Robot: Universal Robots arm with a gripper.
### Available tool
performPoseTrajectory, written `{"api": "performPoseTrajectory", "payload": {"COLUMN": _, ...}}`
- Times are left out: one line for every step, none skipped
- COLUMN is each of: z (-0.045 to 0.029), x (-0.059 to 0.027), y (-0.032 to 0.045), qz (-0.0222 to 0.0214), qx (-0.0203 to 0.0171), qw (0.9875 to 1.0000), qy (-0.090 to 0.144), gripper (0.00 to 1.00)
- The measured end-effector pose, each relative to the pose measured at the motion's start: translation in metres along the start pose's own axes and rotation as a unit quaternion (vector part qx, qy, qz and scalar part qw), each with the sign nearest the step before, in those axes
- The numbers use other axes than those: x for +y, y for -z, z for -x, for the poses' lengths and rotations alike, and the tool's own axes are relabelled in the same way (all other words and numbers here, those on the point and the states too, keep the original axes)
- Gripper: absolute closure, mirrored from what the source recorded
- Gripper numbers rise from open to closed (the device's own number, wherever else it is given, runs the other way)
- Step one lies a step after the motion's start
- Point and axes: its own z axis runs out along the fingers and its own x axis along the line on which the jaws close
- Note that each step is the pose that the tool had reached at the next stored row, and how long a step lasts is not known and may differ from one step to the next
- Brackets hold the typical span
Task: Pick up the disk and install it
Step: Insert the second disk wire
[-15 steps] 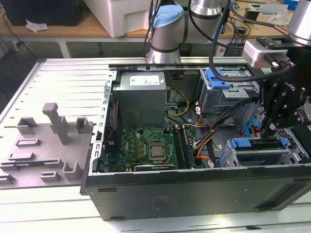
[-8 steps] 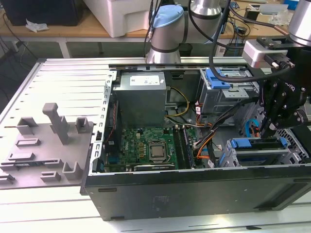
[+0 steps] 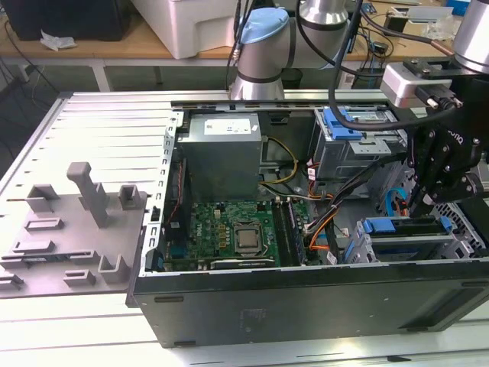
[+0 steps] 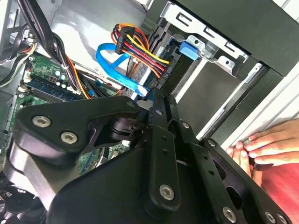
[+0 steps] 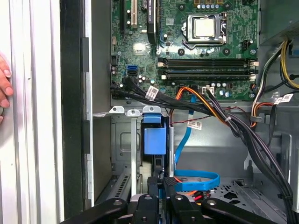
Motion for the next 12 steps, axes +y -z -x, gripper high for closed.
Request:
{"api": "performPoseTrajectory", "payload": {"z": 0.0000, "x": 0.0000, "y": -0.0002, "qz": 0.0000, "qx": -0.0006, "qw": 1.0000, "qy": 0.000, "gripper": 0.84}}
{"api": "performPoseTrajectory", "payload": {"z": 0.0000, "x": 0.0000, "y": -0.0002, "qz": 0.0000, "qx": -0.0010, "qw": 1.0000, "qy": 0.000, "gripper": 0.84}}
{"api": "performPoseTrajectory", "payload": {"z": 0.0000, "x": 0.0000, "y": -0.0003, "qz": 0.0000, "qx": -0.0016, "qw": 1.0000, "qy": 0.000, "gripper": 0.84}}
{"api": "performPoseTrajectory", "payload": {"z": 0.0000, "x": 0.0000, "y": -0.0005, "qz": 0.0000, "qx": -0.0021, "qw": 1.0000, "qy": 0.000, "gripper": 0.84}}
{"api": "performPoseTrajectory", "payload": {"z": 0.0000, "x": 0.0000, "y": -0.0008, "qz": 0.0000, "qx": -0.0026, "qw": 1.0000, "qy": 0.000, "gripper": 0.84}}
{"api": "performPoseTrajectory", "payload": {"z": 0.0000, "x": 0.0000, "y": -0.0010, "qz": 0.0000, "qx": -0.0028, "qw": 1.0000, "qy": 0.000, "gripper": 0.84}}
{"api": "performPoseTrajectory", "payload": {"z": 0.0001, "x": -0.0002, "y": -0.0014, "qz": 0.0000, "qx": -0.0030, "qw": 1.0000, "qy": 0.000, "gripper": 0.84}}
{"api": "performPoseTrajectory", "payload": {"z": 0.0001, "x": -0.0003, "y": -0.0018, "qz": 0.0000, "qx": -0.0031, "qw": 1.0000, "qy": 0.000, "gripper": 0.84}}
{"api": "performPoseTrajectory", "payload": {"z": 0.0001, "x": -0.0004, "y": -0.0020, "qz": 0.0000, "qx": -0.0031, "qw": 1.0000, "qy": 0.000, "gripper": 0.84}}
{"api": "performPoseTrajectory", "payload": {"z": 0.0001, "x": -0.0005, "y": -0.0024, "qz": 0.0000, "qx": -0.0032, "qw": 1.0000, "qy": 0.000, "gripper": 0.84}}
{"api": "performPoseTrajectory", "payload": {"z": 0.0002, "x": -0.0006, "y": -0.0027, "qz": 0.0000, "qx": -0.0033, "qw": 1.0000, "qy": 0.000, "gripper": 0.84}}
{"api": "performPoseTrajectory", "payload": {"z": 0.0002, "x": -0.0006, "y": -0.0032, "qz": 0.0000, "qx": -0.0034, "qw": 1.0000, "qy": 0.000, "gripper": 0.84}}
